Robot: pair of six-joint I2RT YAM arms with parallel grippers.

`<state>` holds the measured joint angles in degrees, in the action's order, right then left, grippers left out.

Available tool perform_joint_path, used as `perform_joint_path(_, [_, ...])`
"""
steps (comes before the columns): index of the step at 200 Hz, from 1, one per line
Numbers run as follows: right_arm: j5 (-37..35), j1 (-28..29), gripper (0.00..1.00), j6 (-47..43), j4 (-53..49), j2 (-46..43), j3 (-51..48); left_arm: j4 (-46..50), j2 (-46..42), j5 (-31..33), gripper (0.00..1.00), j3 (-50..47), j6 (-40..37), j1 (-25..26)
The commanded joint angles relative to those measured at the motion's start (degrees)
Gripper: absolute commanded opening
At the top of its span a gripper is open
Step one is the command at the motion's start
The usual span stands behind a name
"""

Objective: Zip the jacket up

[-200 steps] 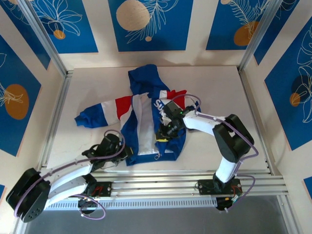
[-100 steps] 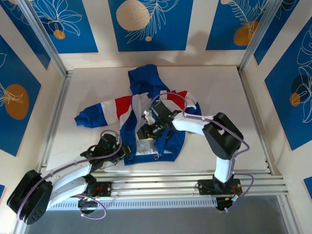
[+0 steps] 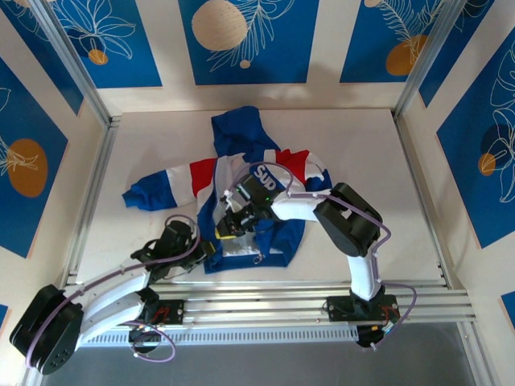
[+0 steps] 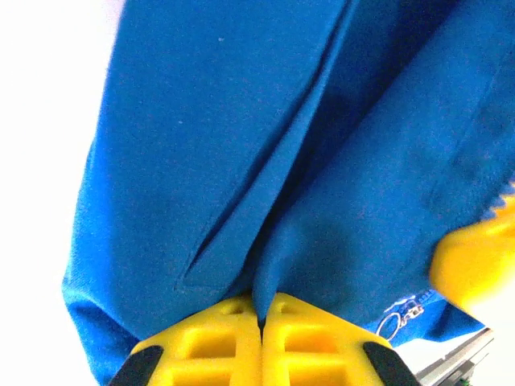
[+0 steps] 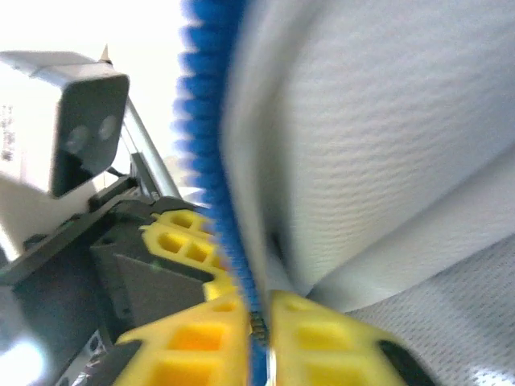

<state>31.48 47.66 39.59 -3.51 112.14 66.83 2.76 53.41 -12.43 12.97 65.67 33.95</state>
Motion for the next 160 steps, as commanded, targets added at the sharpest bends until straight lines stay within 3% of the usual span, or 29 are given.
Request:
perform_joint_path(1, [-0.99,0.29,0.03,-1.48,-7.92,-5.81,2.80,8.42,-0.54,-0.45,0.14,5.55,-5.82,-0.65])
perform_joint_path(35, [-15.51,-0.27,0.00,-3.87,-34.33,-9.39,13.84,21.11,-1.66,1.13,0.34,16.78,-13.39,-0.66])
perform_joint_path(66, [-14.06,-0.75,0.06,-7.51,-47.90,-4.66,20.23,23.70,-0.96,-0.12,0.37,20.51,-15.66,-0.39])
perform_joint_path(94, [-11.38,-0.98,0.19,-6.57,-42.40,-1.17,14.65,20.92,3.04,-0.48,0.35,19.37,-14.35,2.44])
perform_joint_path(121, [-1.27,-2.29,0.37,-5.78,-27.12,-1.23,6.80,15.03,6.10,1.26,0.30,15.23,-10.54,6.40])
perform_joint_path(138, [2.42,-4.06,0.40,-6.33,-21.99,-1.36,2.87,9.09,7.87,0.93,0.29,10.69,-8.44,6.25])
perform_joint_path(160, [2.15,-4.85,0.40,-9.52,-21.04,-3.43,-0.03,6.89,10.29,0.88,0.27,8.67,-8.12,6.21])
